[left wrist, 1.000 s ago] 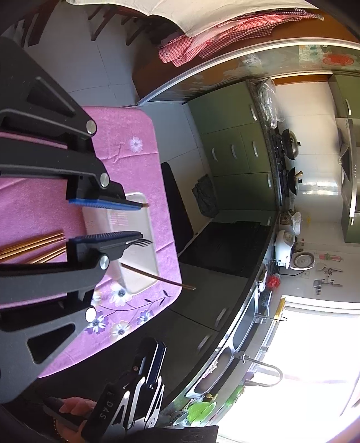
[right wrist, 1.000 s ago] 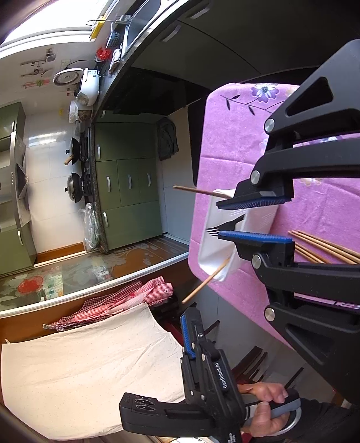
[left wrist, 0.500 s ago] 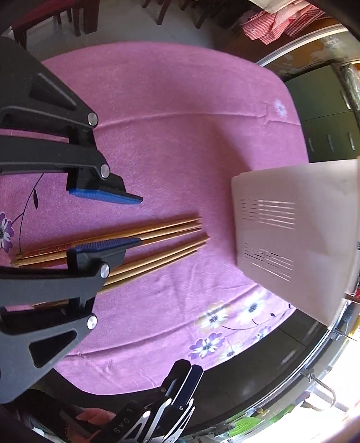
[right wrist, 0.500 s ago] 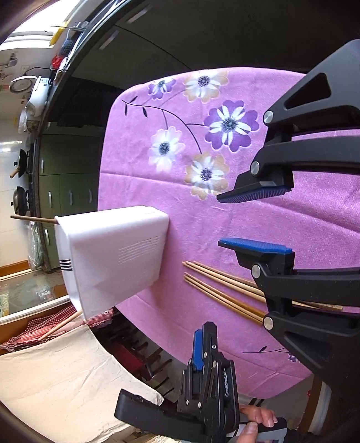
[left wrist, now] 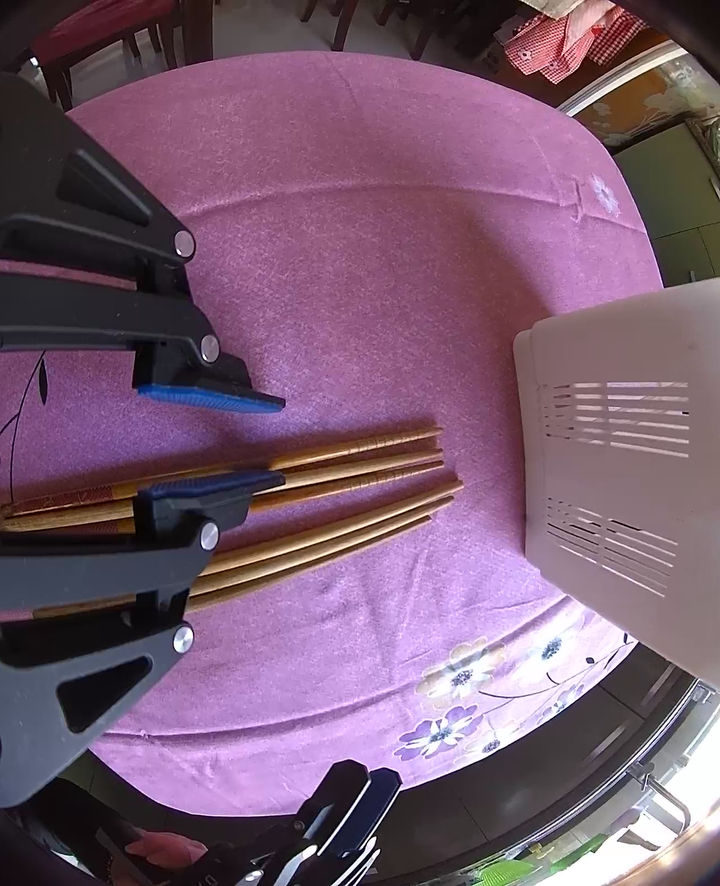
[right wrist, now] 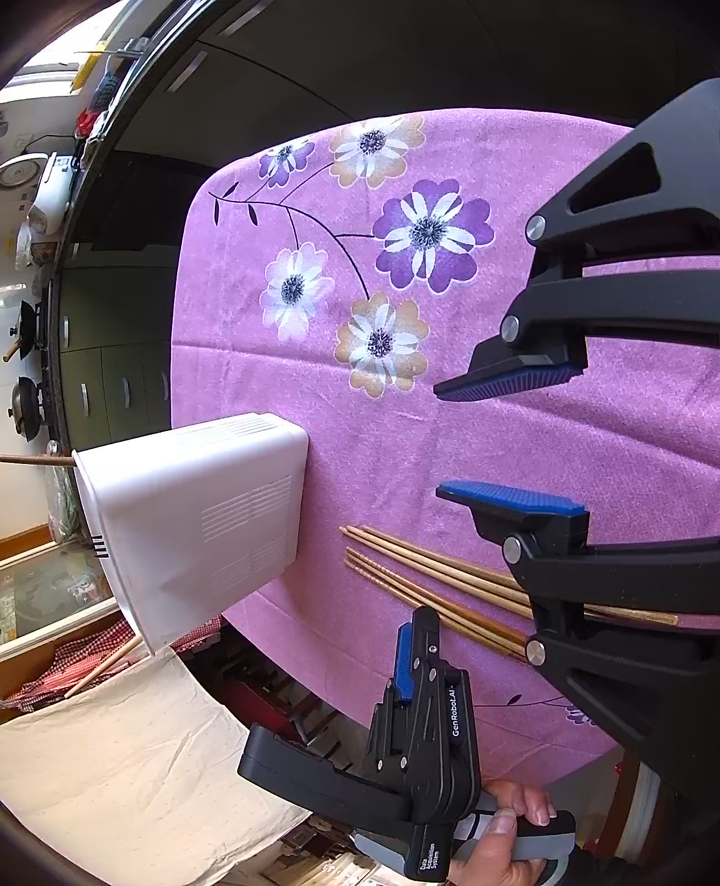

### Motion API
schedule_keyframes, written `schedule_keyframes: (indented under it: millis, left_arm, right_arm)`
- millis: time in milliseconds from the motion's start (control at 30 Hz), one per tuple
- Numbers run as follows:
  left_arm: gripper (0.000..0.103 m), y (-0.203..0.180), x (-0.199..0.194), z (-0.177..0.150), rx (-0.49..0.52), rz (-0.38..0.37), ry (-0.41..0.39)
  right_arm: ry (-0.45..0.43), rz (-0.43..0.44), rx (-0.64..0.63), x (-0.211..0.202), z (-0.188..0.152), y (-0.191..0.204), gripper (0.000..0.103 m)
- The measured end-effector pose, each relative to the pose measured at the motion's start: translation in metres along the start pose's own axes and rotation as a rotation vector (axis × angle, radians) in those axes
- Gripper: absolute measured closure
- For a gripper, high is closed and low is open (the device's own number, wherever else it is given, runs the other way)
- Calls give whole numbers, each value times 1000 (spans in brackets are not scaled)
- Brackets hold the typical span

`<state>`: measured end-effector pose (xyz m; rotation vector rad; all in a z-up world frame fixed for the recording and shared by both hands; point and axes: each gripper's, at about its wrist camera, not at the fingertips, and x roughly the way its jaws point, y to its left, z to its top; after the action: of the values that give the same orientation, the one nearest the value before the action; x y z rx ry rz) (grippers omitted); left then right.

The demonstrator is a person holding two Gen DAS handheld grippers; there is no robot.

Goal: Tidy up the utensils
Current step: 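Grasp another chopstick with left gripper while right gripper approaches remaining chopsticks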

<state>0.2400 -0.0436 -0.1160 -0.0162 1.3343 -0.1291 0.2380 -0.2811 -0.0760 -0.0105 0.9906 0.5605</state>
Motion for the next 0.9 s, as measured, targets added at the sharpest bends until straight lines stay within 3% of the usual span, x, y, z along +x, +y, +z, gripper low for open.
schedule_keyframes:
  millis: [367, 433, 633, 767, 900]
  left_arm:
    - [83, -26, 10, 5, 31, 68, 6]
    - [93, -27, 9, 3, 33, 68, 5]
    - [96, -18, 7, 0, 13, 40, 4]
    - [97, -7, -10, -5, 5, 30, -45]
    - [96, 2, -46, -15, 9, 25, -143]
  right_arm:
    - [0, 22, 14, 1, -4, -4, 72]
    - [1, 21, 14, 1, -4, -4, 70]
    - [8, 16, 21, 2, -5, -5, 70]
    - [15, 14, 20, 2, -5, -3, 70]
    - [39, 25, 16, 6, -2, 0, 69]
